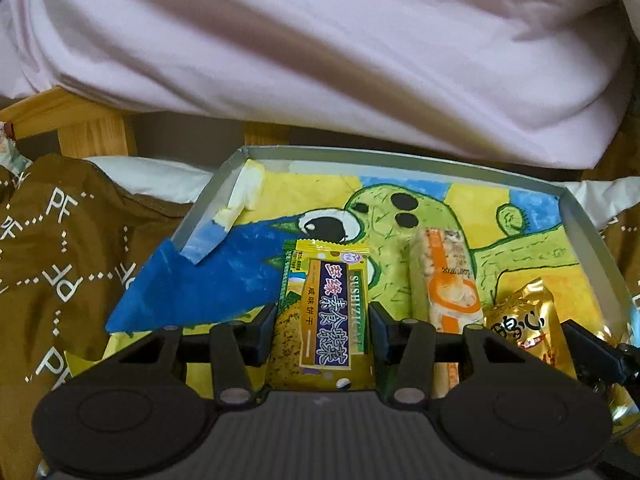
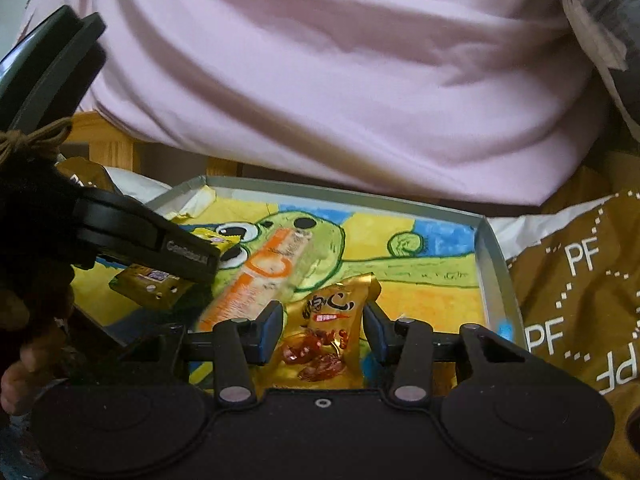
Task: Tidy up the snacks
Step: 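Place the biscuit pack in the tray with the left tool while the right tool places the jerky bag, then raise both tools away from the tray over the remaining snacks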
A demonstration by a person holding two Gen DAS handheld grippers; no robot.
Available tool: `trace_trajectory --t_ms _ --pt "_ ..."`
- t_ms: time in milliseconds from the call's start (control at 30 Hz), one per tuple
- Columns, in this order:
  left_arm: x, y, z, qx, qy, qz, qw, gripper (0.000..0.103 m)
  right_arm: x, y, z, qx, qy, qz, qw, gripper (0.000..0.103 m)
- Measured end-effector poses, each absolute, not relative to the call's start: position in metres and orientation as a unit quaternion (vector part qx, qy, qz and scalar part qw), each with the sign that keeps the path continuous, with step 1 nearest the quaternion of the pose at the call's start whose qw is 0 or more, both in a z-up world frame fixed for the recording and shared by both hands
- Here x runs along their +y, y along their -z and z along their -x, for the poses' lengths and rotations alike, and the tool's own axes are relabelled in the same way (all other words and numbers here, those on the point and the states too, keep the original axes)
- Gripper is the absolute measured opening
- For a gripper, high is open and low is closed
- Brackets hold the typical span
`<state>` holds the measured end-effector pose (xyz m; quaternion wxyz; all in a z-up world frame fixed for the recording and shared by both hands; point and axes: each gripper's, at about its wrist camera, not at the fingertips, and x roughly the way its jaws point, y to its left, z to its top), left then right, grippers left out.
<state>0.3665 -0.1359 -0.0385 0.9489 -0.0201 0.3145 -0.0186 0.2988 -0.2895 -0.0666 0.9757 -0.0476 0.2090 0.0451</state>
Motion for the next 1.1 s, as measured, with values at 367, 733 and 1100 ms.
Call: trace_trajectory --t_ms 367,733,1100 --pt "-0.126 0.041 -0.367 0.338 0.017 0.037 0.940 0.072 -0.293 0.056 -0.289 0.182 -0.031 0.047 0.982 0.077" --pt "-0.109 -0.012 -0.321 0.261 0.016 0.039 0.964 0.101 -0.297 0.009 -0.252 0.128 -0.011 0.037 0.991 0.100" --pt "-0.081 -0.058 -0.244 0.191 0.008 0.072 0.979 0.102 -0.288 -0.039 -0.188 0.068 -0.008 0.022 0.997 0.102"
